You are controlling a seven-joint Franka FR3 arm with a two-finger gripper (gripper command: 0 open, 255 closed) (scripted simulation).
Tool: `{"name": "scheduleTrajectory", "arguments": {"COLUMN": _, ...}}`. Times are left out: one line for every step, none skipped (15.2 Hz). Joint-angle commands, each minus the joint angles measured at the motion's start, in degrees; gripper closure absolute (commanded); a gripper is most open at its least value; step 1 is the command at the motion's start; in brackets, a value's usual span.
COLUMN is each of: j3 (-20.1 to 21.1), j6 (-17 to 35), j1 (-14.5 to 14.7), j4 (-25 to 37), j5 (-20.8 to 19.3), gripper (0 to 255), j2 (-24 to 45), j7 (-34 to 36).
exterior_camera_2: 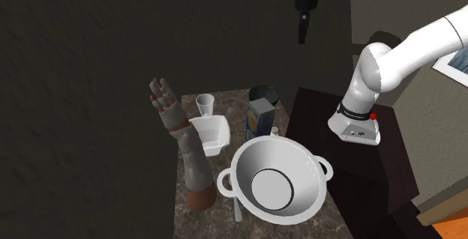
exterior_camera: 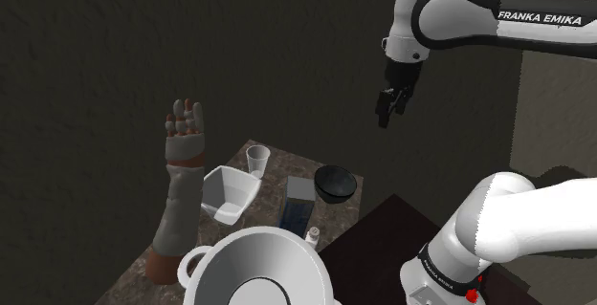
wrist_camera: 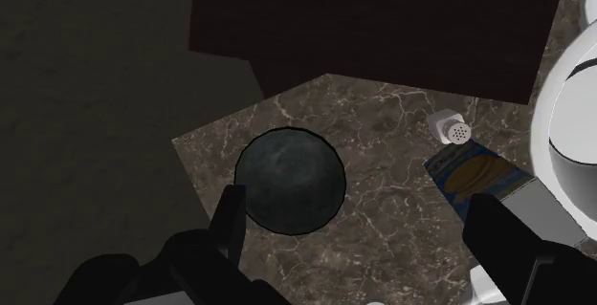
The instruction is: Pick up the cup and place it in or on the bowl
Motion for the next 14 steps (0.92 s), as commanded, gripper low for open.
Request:
{"name": "scheduleTrajectory", "arguments": {"j3": 0.0, "j6": 0.0, "j1": 0.0, "j4": 0.0, "j5": 0.0, "gripper": 0, "j2": 0.0, "j7": 0.0}}
{"name": "scheduleTrajectory", "arguments": {"j3": 0.37, "j6": 2.01, "j1": 0.14, "j4": -0.45, "j5": 0.21, "gripper": 0, "j2": 1.39, "j7": 0.49}}
{"name": "scheduleTrajectory", "arguments": {"j3": 0.75, "j6": 4.0, "j1": 0.28, "j4": -0.82, "j5": 0.4, "gripper": 0, "j2": 2.85, "j7": 0.97}}
{"name": "scheduleTrajectory", "arguments": {"j3": 1.13, "j6": 5.99, "j1": 0.4, "j4": -1.1, "j5": 0.56, "gripper": 0, "j2": 4.38, "j7": 1.45}}
{"name": "scheduleTrajectory", "arguments": {"j3": 1.52, "j6": 7.97, "j1": 0.5, "j4": -1.3, "j5": 0.69, "gripper": 0, "j2": 5.98, "j7": 1.93}}
{"name": "scheduleTrajectory", "arguments": {"j3": 1.92, "j6": 9.92, "j1": 0.59, "j4": -1.42, "j5": 0.8, "gripper": 0, "j2": 7.65, "j7": 2.41}}
{"name": "scheduleTrajectory", "arguments": {"j3": 2.3, "j6": 11.86, "j1": 0.68, "j4": -1.46, "j5": 0.87, "gripper": 0, "j2": 9.37, "j7": 2.9}}
{"name": "scheduleTrajectory", "arguments": {"j3": 2.69, "j6": 13.76, "j1": 0.76, "j4": -1.41, "j5": 0.91, "gripper": 0, "j2": 11.16, "j7": 3.39}}
{"name": "scheduleTrajectory", "arguments": {"j3": 3.09, "j6": 15.64, "j1": 0.82, "j4": -1.28, "j5": 0.92, "gripper": 0, "j2": 12.99, "j7": 3.89}}
{"name": "scheduleTrajectory", "arguments": {"j3": 3.49, "j6": 17.47, "j1": 0.87, "j4": -1.07, "j5": 0.88, "gripper": 0, "j2": 14.88, "j7": 4.4}}
{"name": "scheduleTrajectory", "arguments": {"j3": 3.88, "j6": 19.27, "j1": 0.91, "j4": -0.77, "j5": 0.8, "gripper": 0, "j2": 16.81, "j7": 4.91}}
{"name": "scheduleTrajectory", "arguments": {"j3": 4.28, "j6": 21.03, "j1": 0.94, "j4": -0.39, "j5": 0.68, "gripper": 0, "j2": 18.79, "j7": 5.44}}
{"name": "scheduleTrajectory", "arguments": {"j3": 4.67, "j6": 22.73, "j1": 0.96, "j4": 0.08, "j5": 0.52, "gripper": 0, "j2": 20.8, "j7": 5.99}}
{"name": "scheduleTrajectory", "arguments": {"j3": 5.05, "j6": 24.38, "j1": 0.98, "j4": 0.62, "j5": 0.3, "gripper": 0, "j2": 22.84, "j7": 6.55}}
